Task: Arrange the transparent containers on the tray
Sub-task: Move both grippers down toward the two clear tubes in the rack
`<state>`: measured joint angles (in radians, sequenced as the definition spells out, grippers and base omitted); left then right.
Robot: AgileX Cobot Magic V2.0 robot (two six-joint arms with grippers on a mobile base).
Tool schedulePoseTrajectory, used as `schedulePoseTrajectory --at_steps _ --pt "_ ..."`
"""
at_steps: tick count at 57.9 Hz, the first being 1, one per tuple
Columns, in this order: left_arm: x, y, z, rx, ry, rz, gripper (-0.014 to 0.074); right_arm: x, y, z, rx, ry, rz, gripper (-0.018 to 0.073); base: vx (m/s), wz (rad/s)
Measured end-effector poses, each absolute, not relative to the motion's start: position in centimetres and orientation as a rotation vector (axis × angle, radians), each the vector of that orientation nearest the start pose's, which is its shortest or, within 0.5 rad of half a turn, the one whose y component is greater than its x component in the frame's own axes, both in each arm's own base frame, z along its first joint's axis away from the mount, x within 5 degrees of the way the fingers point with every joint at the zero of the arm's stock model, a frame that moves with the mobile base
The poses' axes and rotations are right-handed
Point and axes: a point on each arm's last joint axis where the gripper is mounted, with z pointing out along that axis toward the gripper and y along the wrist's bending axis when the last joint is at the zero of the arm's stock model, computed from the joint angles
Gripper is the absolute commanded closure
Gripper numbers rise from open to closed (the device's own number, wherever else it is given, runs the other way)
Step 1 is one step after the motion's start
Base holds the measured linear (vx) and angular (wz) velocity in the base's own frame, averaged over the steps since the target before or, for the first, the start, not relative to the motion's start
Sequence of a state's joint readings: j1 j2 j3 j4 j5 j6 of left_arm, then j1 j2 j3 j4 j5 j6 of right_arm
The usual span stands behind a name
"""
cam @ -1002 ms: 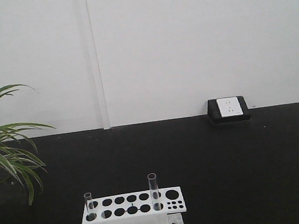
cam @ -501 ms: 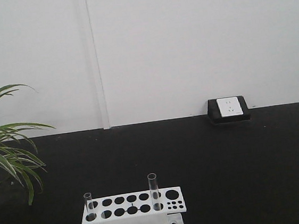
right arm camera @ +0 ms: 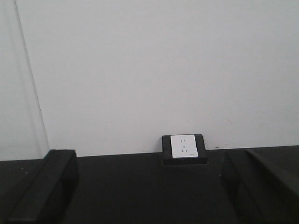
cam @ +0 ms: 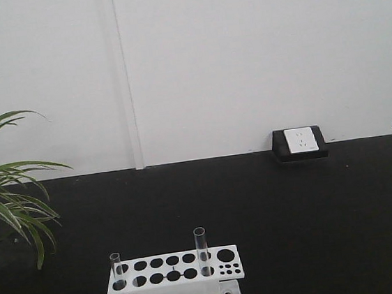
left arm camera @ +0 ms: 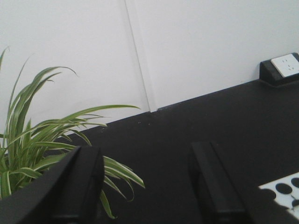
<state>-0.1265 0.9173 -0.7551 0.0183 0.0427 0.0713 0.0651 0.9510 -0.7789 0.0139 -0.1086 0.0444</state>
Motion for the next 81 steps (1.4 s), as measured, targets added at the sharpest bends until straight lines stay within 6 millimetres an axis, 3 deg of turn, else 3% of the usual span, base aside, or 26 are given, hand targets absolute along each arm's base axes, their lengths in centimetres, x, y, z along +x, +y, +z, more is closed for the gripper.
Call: schedulePoseTrajectory --at_steps 7,13,26,34,49,69,81 --pt "20.0 -2.5 36.5 0.145 1.658 -0.059 0.0052 21.0 2.1 38.0 -0.028 1.502 0.131 -0.0131 0.00 0.00" --pt "20.1 -2.6 35.7 0.133 1.624 -0.076 0.0052 21.1 4.0 36.8 -0.150 1.478 0.156 -0.0094 0.00 0.00" --pt "18.8 -4.0 28.9 0.239 1.584 -0.119 0.0052 21.0 9.7 30.0 -0.452 1.513 0.305 0.0007 0.00 0.00" --pt "18.8 -5.1 26.0 0.335 1.610 -0.162 0.0052 21.0 11.9 28.3 -0.528 1.502 0.383 0.0031 0.00 0.00" --pt "22.9 -7.1 22.8 0.402 1.628 -0.250 0.0052 21.7 12.8 27.5 -0.538 1.463 0.415 0.0032 0.00 0.00" --pt "29.4 -9.1 20.4 0.445 1.623 -0.290 0.0052 21.7 12.9 27.6 -0.552 1.446 0.400 0.0032 0.00 0.00" --pt "31.6 -9.6 18.1 0.449 1.672 -0.297 0.0100 21.8 12.8 27.7 -0.575 1.423 0.357 0.0032 0.00 0.00"
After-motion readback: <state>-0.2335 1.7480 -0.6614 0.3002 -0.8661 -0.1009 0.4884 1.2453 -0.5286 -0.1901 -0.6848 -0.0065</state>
